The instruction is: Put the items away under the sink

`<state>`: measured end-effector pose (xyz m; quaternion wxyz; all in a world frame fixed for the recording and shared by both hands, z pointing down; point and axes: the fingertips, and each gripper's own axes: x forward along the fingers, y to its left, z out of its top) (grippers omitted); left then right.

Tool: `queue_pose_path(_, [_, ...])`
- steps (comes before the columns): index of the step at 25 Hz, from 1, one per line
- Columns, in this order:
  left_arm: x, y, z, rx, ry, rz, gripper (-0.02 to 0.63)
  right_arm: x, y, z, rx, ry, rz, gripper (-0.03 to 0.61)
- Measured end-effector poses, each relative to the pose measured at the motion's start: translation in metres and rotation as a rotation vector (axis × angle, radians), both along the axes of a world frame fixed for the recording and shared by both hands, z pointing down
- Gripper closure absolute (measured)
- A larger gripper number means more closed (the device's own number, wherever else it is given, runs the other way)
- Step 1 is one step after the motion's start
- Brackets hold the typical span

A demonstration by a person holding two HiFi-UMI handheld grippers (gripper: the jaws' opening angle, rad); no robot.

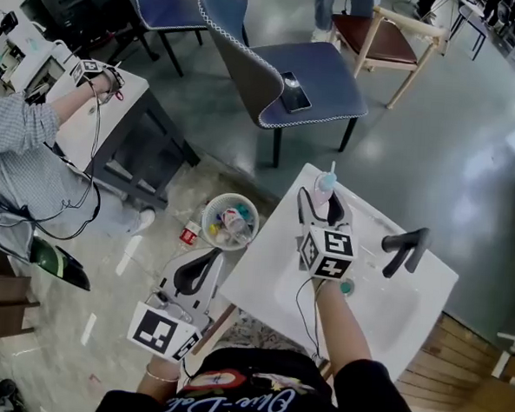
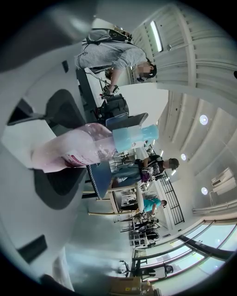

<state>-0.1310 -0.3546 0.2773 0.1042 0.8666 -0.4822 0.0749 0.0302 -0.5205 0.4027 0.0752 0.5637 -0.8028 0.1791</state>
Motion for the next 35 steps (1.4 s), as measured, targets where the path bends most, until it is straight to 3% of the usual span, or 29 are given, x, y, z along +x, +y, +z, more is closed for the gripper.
queue_pose_path(26, [-0.016, 0.006, 0.003, -0.004, 0.001, -0.024, 0.606, 0.002, 0.005, 0.004, 0.038, 0.109, 0.025, 0.36])
queue_pose_path(35, [-0.016, 0.01, 0.002, 0.003, 0.007, -0.007, 0.606, 0.006, 0.015, 0.003, 0.025, 0.08, 0.038, 0.364])
